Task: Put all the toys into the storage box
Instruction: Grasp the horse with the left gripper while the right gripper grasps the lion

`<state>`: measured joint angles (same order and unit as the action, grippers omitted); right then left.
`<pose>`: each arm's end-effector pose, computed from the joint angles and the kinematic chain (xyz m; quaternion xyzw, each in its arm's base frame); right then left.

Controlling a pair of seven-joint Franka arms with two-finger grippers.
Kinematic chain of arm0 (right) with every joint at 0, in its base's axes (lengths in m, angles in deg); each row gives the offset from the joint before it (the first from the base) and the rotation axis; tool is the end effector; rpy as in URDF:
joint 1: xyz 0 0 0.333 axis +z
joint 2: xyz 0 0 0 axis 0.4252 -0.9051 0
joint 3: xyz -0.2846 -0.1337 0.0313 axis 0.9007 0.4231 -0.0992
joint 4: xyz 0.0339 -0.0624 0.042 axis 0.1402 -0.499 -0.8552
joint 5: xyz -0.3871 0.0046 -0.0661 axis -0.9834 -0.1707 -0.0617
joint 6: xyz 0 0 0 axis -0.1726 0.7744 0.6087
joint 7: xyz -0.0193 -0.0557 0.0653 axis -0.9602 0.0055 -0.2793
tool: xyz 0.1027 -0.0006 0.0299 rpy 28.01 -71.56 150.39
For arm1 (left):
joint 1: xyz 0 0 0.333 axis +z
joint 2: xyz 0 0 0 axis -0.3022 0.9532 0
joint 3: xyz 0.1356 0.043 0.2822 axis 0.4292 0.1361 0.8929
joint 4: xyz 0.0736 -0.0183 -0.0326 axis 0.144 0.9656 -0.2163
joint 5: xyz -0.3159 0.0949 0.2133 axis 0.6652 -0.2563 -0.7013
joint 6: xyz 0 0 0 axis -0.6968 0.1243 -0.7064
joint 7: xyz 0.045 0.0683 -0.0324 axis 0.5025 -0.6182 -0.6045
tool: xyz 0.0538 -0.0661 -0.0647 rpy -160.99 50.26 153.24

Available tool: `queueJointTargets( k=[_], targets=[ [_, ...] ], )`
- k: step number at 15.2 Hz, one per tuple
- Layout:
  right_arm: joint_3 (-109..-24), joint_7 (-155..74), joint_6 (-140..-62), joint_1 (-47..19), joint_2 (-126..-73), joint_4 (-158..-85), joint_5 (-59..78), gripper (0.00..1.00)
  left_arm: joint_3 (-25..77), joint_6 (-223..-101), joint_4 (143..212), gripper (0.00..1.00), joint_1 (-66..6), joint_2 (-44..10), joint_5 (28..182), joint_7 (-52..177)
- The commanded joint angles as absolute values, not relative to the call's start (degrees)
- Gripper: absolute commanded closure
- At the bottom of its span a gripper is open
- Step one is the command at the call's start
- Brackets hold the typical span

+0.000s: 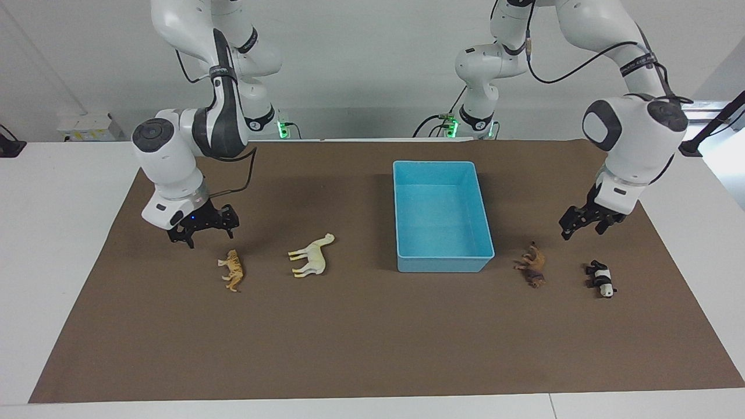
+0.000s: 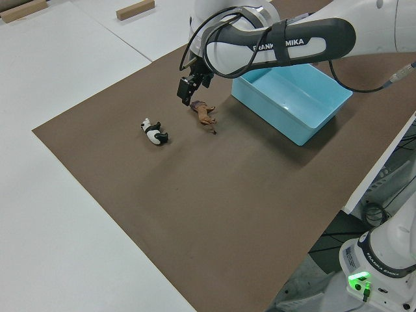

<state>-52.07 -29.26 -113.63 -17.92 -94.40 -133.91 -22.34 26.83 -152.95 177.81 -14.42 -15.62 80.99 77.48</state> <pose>0.5899 0.0021 0.3695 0.9845 0.1716 0.0291 0.0226 0.6161 0.0142 0.4070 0.9971 0.0175 0.0731 0.0089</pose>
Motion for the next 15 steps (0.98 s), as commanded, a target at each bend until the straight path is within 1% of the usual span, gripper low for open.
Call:
queueJointTargets(
  k=[1,2,4,5,7,10,14,15],
  targets=[
    [-52.1,-24.4,-118.0,-18.3,-97.8,-134.1,-22.4,0.00,27.3,-158.7,180.9,0.00,-16.3,-15.2,80.2,77.8],
    [-52.1,-24.0,-119.4,-18.4,-99.1,-134.1,-22.4,0.00,27.4,-159.3,180.4,0.00,-16.2,-14.2,80.2,78.8],
    [-52.2,-23.6,-121.1,-18.4,-101.3,-133.7,-22.4,0.00,27.4,-160.8,178.7,0.00,-16.2,-9.7,80.2,80.3],
    [-52.2,-23.5,-122.0,-18.1,-102.0,-133.6,-22.3,0.00,27.4,-160.8,178.8,0.00,-16.8,-8.5,80.2,80.2],
    [-53.1,-23.5,-122.3,-18.0,-102.7,-133.6,-21.0,0.00,27.5,-160.9,178.8,0.00,-18.1,-7.9,80.2,80.1],
    [-53.5,-20.7,-122.2,-18.0,-102.7,-133.6,-17.8,0.00,27.5,-164.1,176.5,0.00,-18.7,-4.9,80.3,78.8],
    [-53.5,-20.3,-122.3,-18.0,-102.7,-133.9,-17.4,0.00,27.4,-164.5,176.3,0.00,-17.9,-4.5,80.4,77.9],
    [-53.5,-20.3,-122.4,-18.0,-102.7,-133.9,-17.3,0.02,27.4,-164.7,176.2,0.00,-17.9,-4.5,80.5,77.9]
  ],
)
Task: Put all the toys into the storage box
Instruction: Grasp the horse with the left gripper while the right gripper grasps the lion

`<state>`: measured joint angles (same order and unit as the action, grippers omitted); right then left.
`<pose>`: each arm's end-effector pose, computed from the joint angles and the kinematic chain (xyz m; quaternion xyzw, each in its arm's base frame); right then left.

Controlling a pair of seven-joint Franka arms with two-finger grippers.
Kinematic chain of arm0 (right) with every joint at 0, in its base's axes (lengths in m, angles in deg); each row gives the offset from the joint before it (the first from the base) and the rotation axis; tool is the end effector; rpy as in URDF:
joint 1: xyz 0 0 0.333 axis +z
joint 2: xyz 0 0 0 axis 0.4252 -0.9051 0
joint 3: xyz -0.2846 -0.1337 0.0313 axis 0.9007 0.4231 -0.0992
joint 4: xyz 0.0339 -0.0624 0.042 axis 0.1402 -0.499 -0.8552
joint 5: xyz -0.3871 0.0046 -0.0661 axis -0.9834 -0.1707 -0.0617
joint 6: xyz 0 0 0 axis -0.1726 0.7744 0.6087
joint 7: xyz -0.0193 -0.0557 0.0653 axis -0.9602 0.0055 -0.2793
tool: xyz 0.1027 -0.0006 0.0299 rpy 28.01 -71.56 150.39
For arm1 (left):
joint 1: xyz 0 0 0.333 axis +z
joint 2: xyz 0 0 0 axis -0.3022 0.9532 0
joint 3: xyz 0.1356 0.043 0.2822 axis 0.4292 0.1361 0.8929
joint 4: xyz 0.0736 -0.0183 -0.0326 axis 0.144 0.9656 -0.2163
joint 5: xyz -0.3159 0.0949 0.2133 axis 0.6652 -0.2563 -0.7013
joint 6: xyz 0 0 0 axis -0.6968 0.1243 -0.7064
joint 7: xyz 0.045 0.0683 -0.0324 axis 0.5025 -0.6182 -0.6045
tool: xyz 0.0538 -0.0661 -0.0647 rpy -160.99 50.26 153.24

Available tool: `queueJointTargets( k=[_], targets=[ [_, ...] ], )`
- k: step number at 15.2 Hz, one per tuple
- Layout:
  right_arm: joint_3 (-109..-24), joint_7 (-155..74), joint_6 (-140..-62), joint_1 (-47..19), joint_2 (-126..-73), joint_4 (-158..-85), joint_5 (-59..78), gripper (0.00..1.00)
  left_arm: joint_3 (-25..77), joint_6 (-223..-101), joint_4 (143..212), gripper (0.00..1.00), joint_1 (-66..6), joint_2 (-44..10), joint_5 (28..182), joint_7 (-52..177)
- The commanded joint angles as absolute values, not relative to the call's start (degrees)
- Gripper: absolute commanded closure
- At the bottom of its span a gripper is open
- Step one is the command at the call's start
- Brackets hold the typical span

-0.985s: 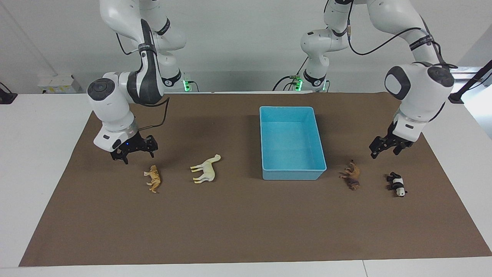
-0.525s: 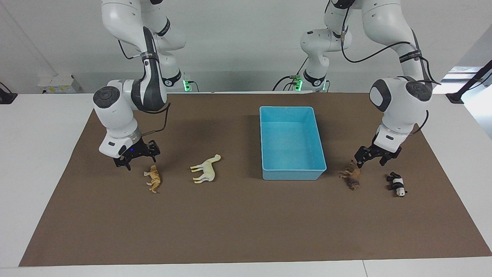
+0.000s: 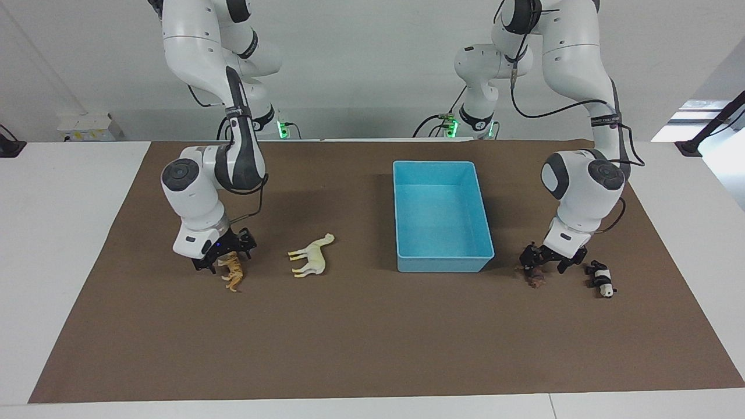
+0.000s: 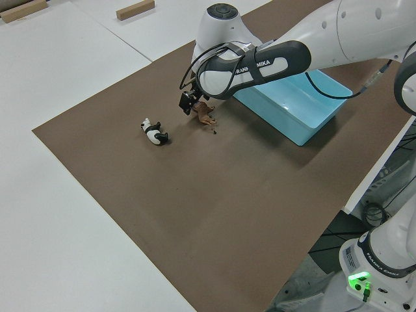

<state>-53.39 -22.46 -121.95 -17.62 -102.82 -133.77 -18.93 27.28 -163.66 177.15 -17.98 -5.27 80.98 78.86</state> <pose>0.6050 0.0200 0.2966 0.9737 0.2253 0.0321 0.0083 0.6415 -0.0196 0.3178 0.9964 -0.0198 0.0818 0.0105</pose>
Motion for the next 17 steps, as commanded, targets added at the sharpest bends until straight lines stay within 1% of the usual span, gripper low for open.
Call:
queueJointTargets(
  k=[1,3,4,6,7,8,9,10,11,12,15,17],
  targets=[
    [-53.5,-20.3,-122.4,-18.0,-102.7,-133.9,-17.3,0.04,27.5,-165.0,176.2,0.00,-17.8,-4.5,80.5,77.9],
    [-53.5,-20.3,-122.5,-18.0,-102.8,-134.0,-17.4,0.07,27.4,-165.2,176.4,0.00,-17.8,-4.3,80.5,77.8],
    [-53.5,-20.3,-123.6,-17.9,-103.5,-134.0,-17.3,0.11,27.4,-166.3,176.2,0.00,-18.1,-3.2,80.5,76.8],
    [-53.5,-20.4,-125.5,-17.4,-104.4,-134.1,-17.3,0.13,27.4,-168.1,176.8,0.00,-18.6,-2.4,80.5,75.5],
    [-53.5,-20.5,-125.5,-17.3,-104.5,-134.1,-17.3,0.17,27.3,-167.9,176.8,0.05,-18.4,-2.2,80.5,75.6],
    [-53.5,-20.5,-125.4,-17.3,-104.5,-134.1,-17.3,0.23,27.3,-167.4,176.6,0.19,-18.5,-2.2,80.5,75.5],
    [-53.5,-20.5,-125.3,-17.3,-104.5,-134.1,-17.3,0.37,27.3,-167.4,176.5,0.37,-18.6,-2.2,80.8,75.4],
    [-53.5,-20.6,-124.9,-17.3,-104.4,-134.1,-17.3,0.72,27.3,-167.2,176.4,0.63,-18.6,-2.2,81.2,75.2],
    [-53.5,-20.7,-124.8,-17.3,-104.4,-134.1,-17.3,1.00,27.3,-166.0,176.1,0.97,-18.4,-2.2,82.5,75.0],
    [-53.4,-20.8,-124.6,-17.3,-104.4,-134.0,-17.3,1.00,27.2,-165.2,175.3,1.00,-18.2,-2.2,83.6,75.0],
    [-53.4,-20.7,-123.4,-17.4,-104.4,-133.6,-17.3,1.00,27.2,-160.9,172.2,1.00,-18.2,-2.0,84.3,74.8],
    [-53.4,-20.7,-123.2,-17.5,-104.4,-133.1,-17.3,1.00,27.4,-155.0,168.2,1.00,-18.5,-1.7,85.4,74.3]
  ],
)
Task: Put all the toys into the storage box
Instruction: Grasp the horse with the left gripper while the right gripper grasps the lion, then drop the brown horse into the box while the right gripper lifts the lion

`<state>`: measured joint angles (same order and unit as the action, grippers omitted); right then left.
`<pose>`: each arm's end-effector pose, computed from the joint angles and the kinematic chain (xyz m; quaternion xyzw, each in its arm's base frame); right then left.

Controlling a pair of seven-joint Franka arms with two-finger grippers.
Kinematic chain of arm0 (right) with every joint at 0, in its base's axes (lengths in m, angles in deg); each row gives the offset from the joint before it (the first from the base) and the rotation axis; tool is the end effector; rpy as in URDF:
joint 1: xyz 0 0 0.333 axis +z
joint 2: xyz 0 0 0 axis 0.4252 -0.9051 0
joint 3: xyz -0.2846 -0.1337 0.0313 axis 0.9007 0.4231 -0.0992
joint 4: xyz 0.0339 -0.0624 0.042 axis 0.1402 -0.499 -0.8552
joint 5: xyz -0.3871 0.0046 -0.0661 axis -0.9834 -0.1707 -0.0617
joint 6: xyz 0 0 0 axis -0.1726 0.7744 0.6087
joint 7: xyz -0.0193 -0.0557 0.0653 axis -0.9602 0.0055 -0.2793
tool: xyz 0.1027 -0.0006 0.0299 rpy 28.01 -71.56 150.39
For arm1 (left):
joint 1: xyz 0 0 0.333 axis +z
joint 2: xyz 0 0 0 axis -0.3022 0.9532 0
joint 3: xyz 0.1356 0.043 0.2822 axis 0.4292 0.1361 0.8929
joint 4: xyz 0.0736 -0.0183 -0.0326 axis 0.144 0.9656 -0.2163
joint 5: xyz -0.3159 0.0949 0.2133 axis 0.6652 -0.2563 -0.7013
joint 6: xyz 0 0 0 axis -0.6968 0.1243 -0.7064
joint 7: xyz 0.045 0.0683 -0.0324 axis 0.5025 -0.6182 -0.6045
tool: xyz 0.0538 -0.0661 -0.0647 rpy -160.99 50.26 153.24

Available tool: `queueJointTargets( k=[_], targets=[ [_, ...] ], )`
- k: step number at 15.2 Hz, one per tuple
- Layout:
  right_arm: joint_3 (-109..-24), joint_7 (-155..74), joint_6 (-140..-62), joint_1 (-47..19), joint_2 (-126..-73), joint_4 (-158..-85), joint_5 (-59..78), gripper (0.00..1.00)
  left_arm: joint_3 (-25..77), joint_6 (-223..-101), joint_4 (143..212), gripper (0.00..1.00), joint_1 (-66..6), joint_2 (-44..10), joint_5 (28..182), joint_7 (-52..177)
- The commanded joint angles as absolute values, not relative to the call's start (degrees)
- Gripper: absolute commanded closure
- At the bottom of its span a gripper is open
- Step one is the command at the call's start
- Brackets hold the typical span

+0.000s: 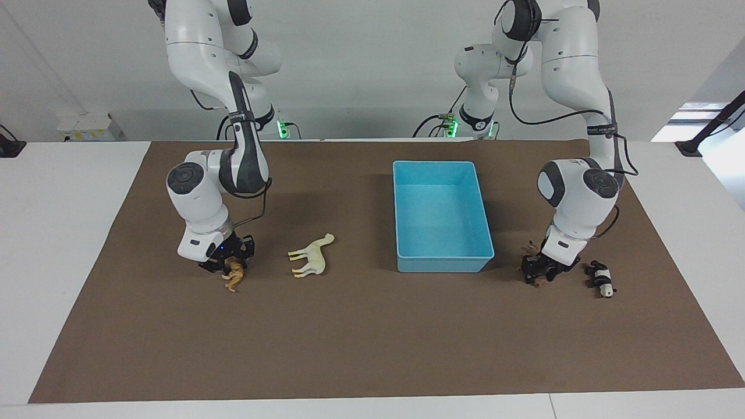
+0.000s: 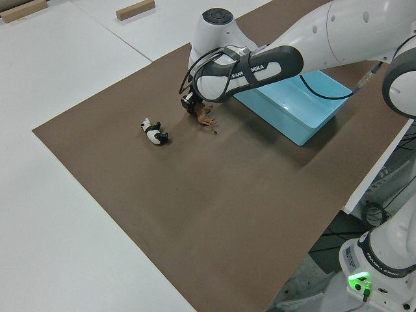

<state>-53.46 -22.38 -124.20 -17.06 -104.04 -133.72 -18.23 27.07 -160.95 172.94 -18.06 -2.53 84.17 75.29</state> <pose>0.6080 0.0266 0.2878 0.9730 0.2269 0.0421 0.0073 0.6565 -0.0234 0.3150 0.9966 0.0280 0.0697 0.0345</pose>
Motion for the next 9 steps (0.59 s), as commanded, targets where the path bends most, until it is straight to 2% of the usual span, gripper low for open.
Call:
queueJointTargets(
  k=[1,4,7,9],
  targets=[
    [-53.4,-20.9,-123.0,-17.4,-104.3,-132.5,-17.3,1.00,27.5,-150.9,165.9,1.00,-18.5,-1.9,85.3,73.2],
    [-53.4,-22.8,-117.9,-17.6,-103.1,-127.5,-17.3,1.00,26.9,-137.1,159.5,1.00,-19.3,-4.9,85.3,63.2],
    [-53.2,-25.5,-112.1,-17.7,-100.9,-122.1,-17.4,1.00,27.0,-127.1,160.2,1.00,-25.8,-10.1,85.3,52.3],
    [-53.2,-26.8,-103.5,-18.0,-100.0,-116.2,-17.4,1.00,27.0,-126.5,162.1,1.00,-32.1,-11.4,85.3,40.6]
  ],
)
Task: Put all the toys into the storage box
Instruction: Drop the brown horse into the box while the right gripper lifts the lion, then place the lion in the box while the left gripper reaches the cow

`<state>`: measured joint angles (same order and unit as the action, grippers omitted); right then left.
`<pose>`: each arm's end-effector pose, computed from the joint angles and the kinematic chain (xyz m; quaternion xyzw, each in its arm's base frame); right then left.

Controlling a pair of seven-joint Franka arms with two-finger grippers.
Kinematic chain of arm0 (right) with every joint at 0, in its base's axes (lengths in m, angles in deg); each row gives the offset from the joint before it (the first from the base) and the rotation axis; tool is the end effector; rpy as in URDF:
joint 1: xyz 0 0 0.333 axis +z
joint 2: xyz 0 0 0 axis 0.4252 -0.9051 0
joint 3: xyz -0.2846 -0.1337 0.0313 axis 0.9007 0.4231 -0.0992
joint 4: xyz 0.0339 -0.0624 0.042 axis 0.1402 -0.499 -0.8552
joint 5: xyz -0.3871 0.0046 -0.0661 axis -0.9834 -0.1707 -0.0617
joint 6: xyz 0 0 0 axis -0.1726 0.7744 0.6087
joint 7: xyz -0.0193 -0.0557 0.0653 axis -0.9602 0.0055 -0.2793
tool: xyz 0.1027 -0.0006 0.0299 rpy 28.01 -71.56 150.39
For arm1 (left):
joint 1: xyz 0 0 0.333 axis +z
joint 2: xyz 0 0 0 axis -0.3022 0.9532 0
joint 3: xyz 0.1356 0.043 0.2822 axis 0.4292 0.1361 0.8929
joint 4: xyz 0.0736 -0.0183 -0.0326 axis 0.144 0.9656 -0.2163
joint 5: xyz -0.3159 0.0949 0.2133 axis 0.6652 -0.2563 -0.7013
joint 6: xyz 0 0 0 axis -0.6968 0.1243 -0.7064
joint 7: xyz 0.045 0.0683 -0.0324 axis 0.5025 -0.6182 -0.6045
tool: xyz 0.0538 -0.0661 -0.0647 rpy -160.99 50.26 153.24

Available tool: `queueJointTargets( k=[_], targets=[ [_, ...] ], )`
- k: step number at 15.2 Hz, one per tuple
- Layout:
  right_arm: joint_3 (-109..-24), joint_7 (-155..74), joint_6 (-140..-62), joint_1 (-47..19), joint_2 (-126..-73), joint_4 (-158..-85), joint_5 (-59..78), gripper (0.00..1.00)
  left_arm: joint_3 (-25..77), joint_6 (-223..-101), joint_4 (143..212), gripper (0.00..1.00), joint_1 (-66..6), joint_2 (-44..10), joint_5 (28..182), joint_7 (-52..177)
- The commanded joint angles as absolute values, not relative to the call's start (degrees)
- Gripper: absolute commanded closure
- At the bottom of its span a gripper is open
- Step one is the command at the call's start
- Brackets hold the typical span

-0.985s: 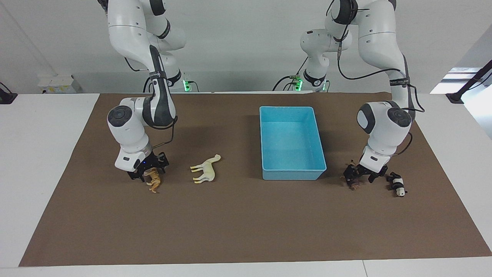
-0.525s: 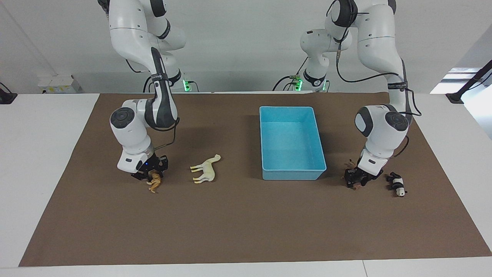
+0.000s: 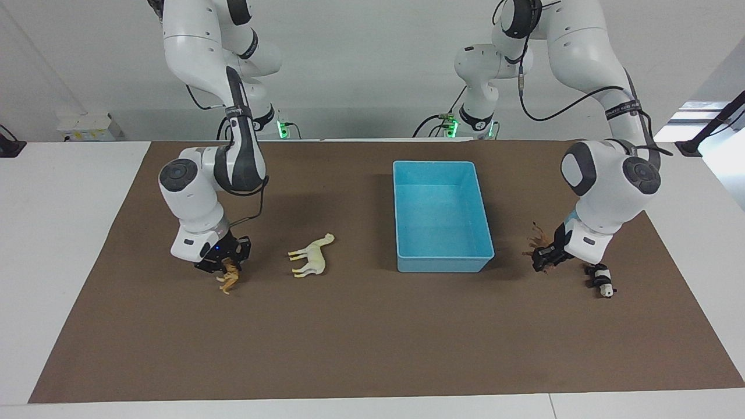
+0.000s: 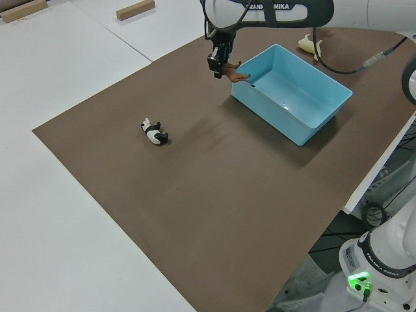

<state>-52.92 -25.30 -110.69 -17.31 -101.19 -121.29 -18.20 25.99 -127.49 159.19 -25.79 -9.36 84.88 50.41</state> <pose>0.6429 0.0239 0.3937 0.9781 0.1997 0.0583 0.0037 0.6301 -0.1256 0.4519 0.9861 0.1537 -0.0543 0.0314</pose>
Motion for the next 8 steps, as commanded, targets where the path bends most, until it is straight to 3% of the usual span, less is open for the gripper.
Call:
queueJointTargets(
  k=[1,2,3,4,8],
  targets=[
    [-53.2,-27.7,-99.8,-18.0,-100.0,-113.4,-17.4,1.00,27.0,-127.2,164.4,1.00,-34.7,-12.4,85.3,35.8],
    [-53.3,-28.8,-96.3,-18.0,-100.1,-110.9,-17.4,1.00,27.0,-128.6,167.3,0.94,-36.9,-13.6,85.1,33.9],
    [-53.3,-30.1,-93.7,-17.9,-100.0,-108.9,-17.5,1.00,27.0,-130.2,169.0,0.24,-37.8,-14.2,85.0,33.9],
    [-53.3,-31.0,-92.1,-17.6,-99.8,-108.1,-17.4,1.00,27.0,-129.7,169.1,0.00,-37.9,-14.4,84.7,34.0],
    [-53.5,-38.6,-89.2,-14.2,-97.9,-107.3,-17.7,1.00,27.7,-128.9,168.8,0.00,-36.7,-15.8,81.9,36.6]
  ],
)
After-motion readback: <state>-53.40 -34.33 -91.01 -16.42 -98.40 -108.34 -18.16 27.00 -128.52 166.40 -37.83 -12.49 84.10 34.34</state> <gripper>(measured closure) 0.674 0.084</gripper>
